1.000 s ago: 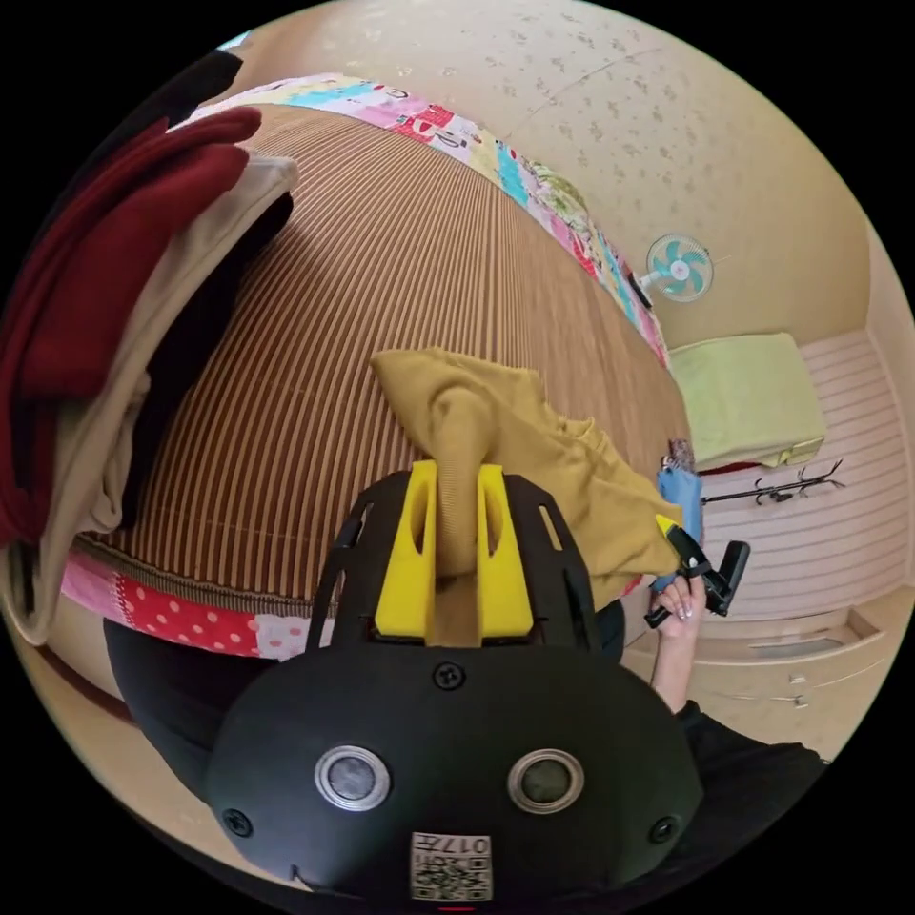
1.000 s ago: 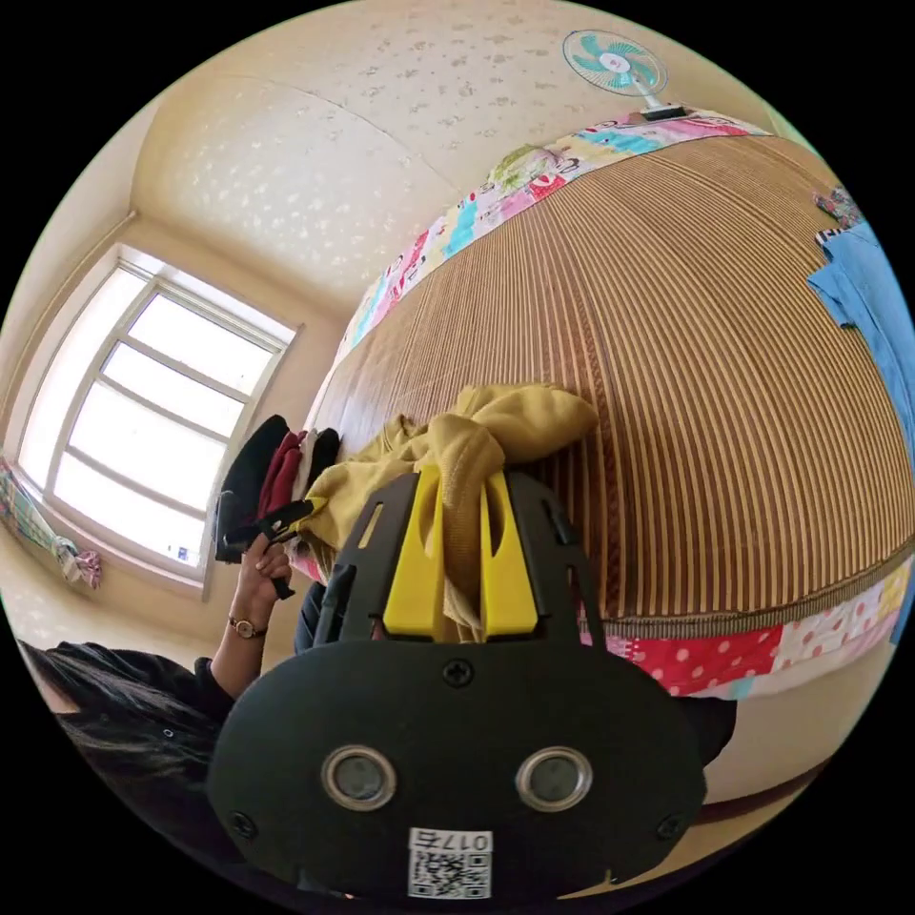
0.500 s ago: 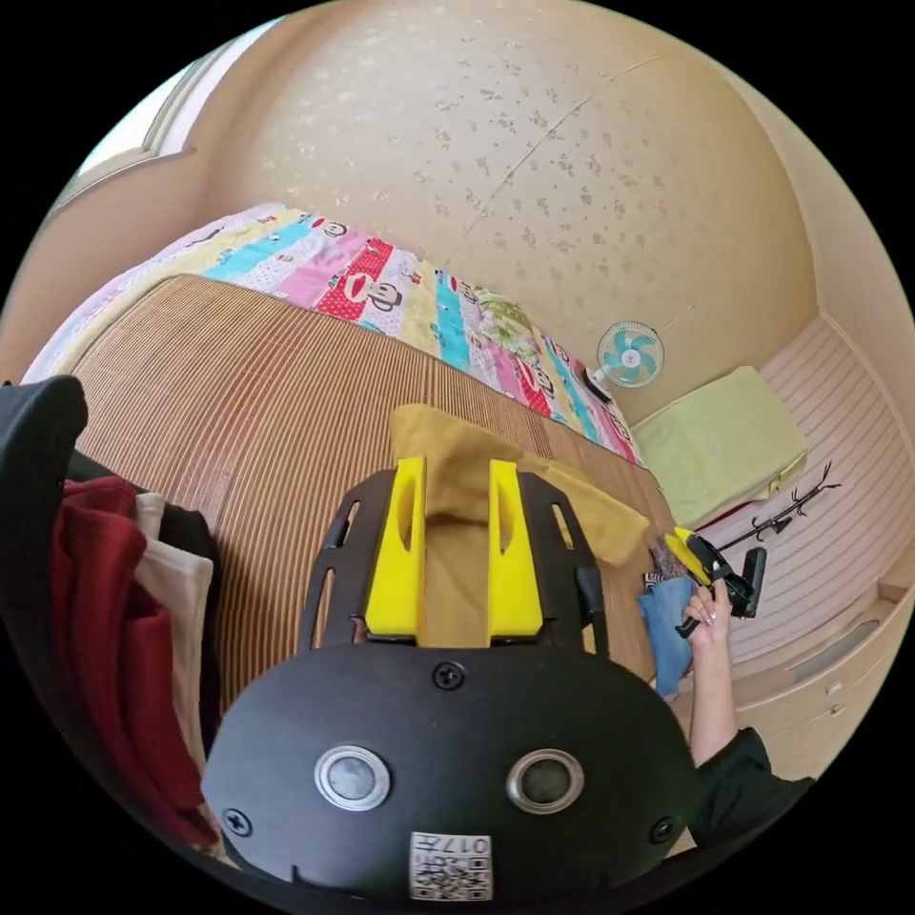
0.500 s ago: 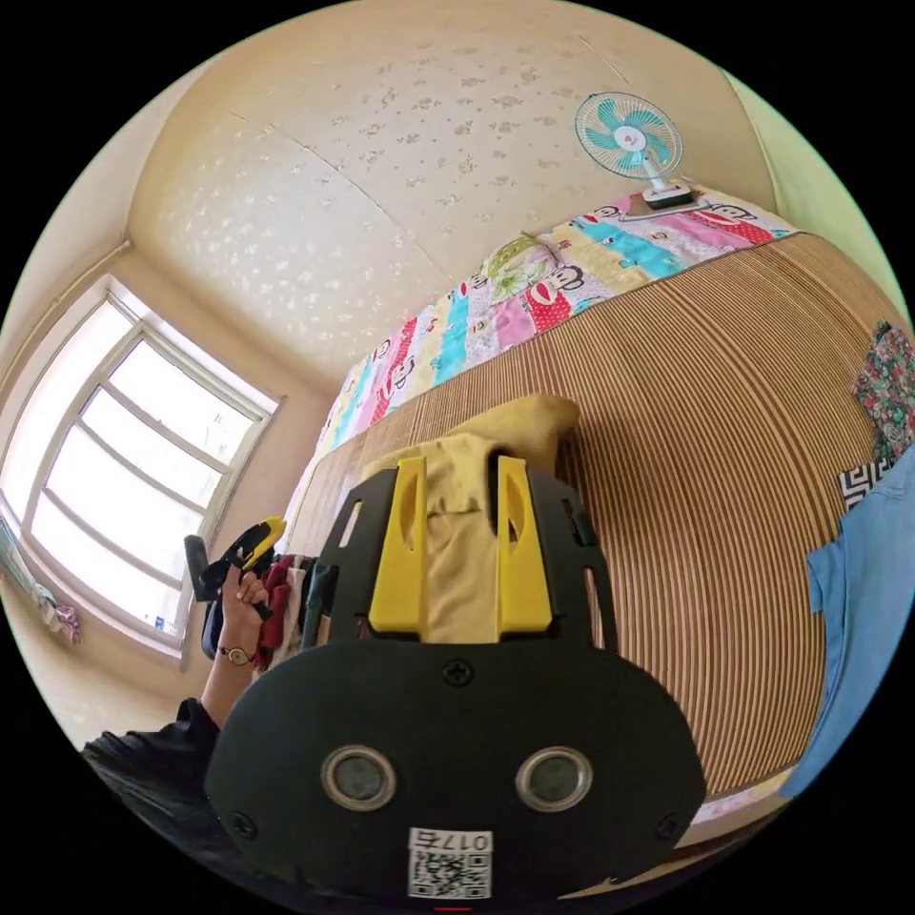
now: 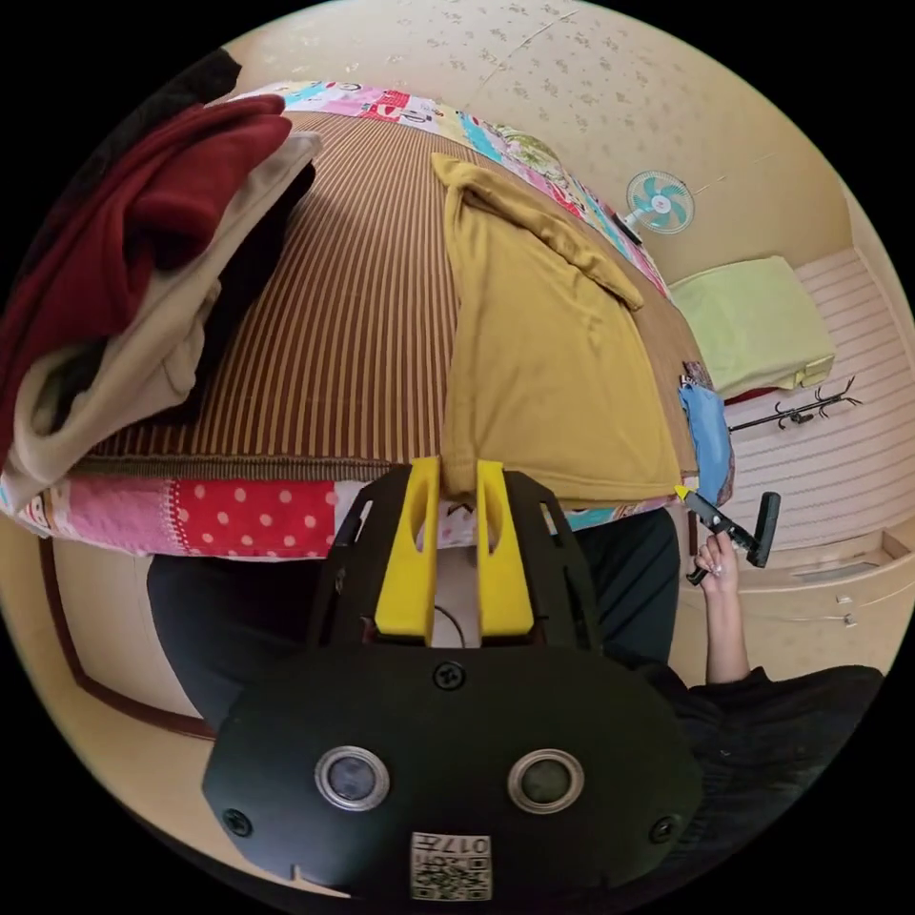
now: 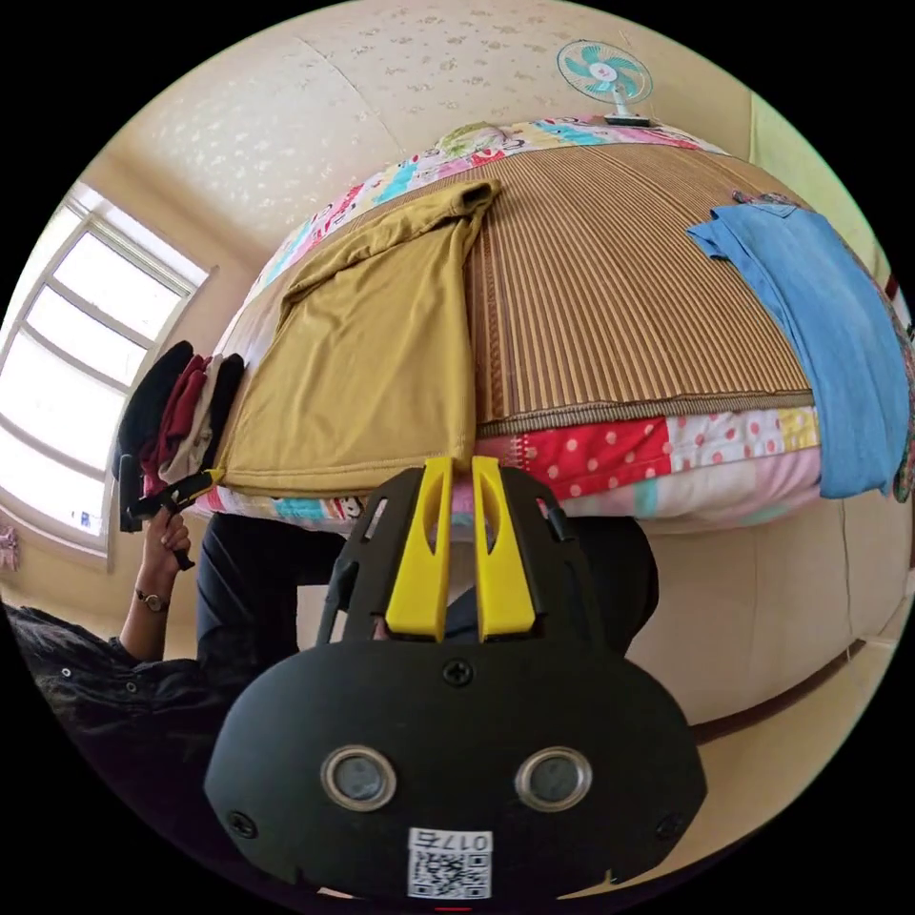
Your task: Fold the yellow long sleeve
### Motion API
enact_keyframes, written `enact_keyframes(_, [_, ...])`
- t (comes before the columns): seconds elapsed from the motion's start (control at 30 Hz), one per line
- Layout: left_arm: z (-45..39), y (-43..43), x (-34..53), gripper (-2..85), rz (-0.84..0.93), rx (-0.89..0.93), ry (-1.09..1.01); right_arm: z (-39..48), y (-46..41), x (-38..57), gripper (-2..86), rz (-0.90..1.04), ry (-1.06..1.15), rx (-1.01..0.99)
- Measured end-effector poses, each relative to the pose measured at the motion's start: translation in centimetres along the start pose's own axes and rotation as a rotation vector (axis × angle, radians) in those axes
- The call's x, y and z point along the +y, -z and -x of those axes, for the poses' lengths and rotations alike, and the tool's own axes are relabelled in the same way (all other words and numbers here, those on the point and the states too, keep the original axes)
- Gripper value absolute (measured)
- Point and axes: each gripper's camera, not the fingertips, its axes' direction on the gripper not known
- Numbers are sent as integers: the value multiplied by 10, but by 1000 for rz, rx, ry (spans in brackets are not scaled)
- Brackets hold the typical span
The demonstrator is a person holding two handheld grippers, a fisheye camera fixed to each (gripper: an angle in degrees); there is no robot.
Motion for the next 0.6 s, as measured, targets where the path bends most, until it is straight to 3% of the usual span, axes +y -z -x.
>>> enact_keyframes(0.03, [3, 3, 1, 59, 2, 35, 15, -5, 8, 3, 40, -22, -26, -80])
enact_keyframes(0.2, [24, 70, 20, 52, -3, 570, 50, -18, 88, 31, 31, -184, -14, -415])
enact_keyframes(0.27, [25, 98, 37, 52, -24, 658, 46, -16, 134, 61, 29, -268, 48, -523])
enact_keyframes(0.43, [19, 149, 62, 53, -142, 752, 27, -9, 180, 87, 27, -406, 85, -595])
enact_keyframes(0.6, [0, 141, -22, 52, -226, 753, 8, 16, 151, -8, 25, -423, 125, -455])
